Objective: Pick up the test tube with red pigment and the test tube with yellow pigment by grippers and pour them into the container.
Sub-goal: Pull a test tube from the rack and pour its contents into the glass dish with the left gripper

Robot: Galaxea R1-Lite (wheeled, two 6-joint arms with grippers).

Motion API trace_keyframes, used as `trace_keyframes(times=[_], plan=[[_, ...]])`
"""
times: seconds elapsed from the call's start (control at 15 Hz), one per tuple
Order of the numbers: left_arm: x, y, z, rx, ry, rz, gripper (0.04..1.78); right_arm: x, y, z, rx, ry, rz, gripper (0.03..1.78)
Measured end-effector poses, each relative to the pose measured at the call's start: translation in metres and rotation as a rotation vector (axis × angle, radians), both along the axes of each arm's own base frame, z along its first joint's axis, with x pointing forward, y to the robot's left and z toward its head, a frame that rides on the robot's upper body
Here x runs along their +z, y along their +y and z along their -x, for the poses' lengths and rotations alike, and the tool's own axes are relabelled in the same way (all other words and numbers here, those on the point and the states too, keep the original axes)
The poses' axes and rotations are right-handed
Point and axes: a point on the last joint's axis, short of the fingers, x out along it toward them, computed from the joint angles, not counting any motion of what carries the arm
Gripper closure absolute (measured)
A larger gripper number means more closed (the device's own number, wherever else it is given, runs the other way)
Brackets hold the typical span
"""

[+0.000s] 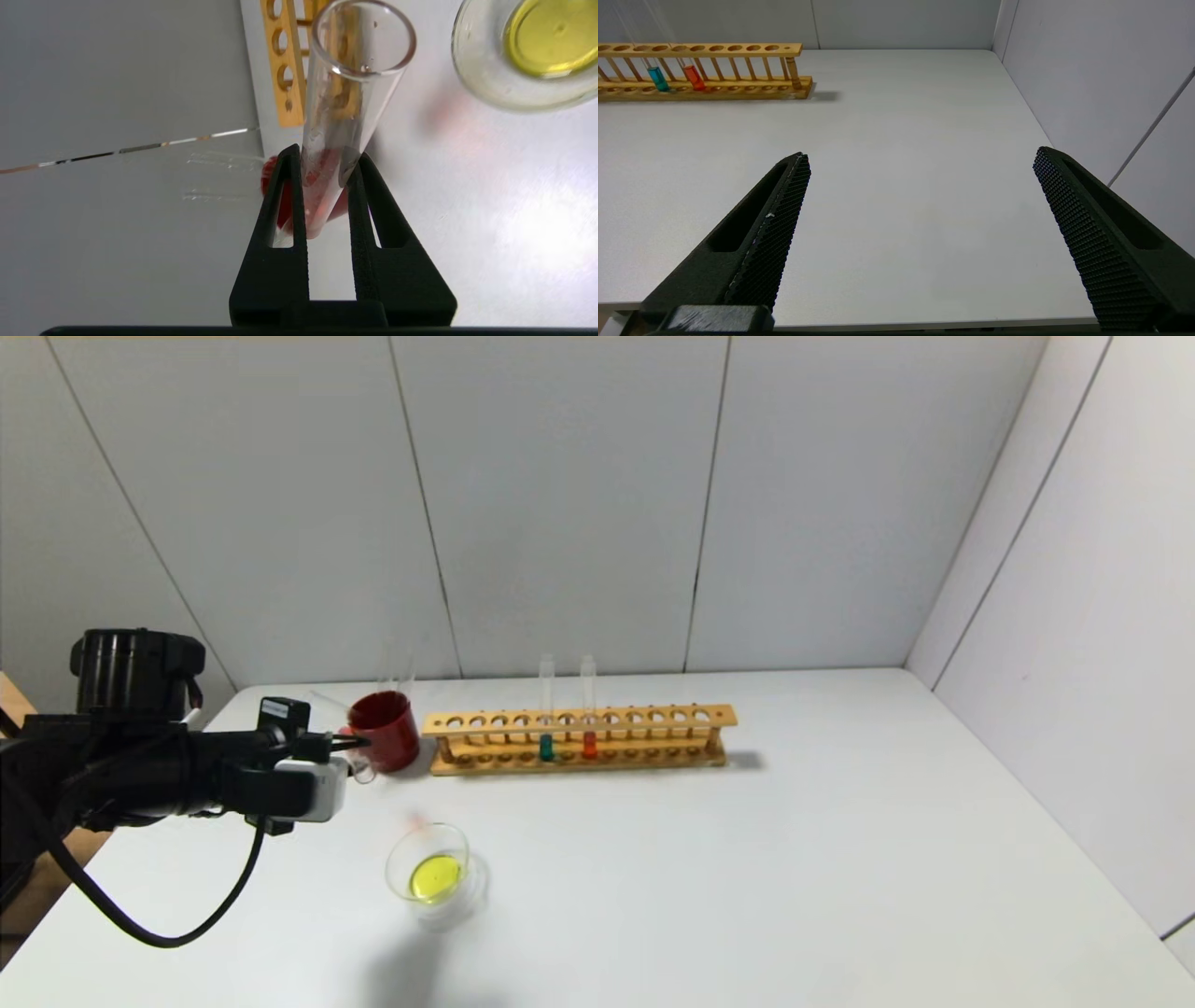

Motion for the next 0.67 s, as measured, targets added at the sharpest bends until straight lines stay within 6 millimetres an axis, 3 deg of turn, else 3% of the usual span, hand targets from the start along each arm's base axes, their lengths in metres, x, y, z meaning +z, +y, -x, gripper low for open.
trace_keyframes(times=[0.67], plan=[[-0.022, 0.002, -0.004, -0.099, -0.032, -0.168, 1.52, 0.000, 0.000, 0.000, 0.000, 0.000, 0.000, 0.06]])
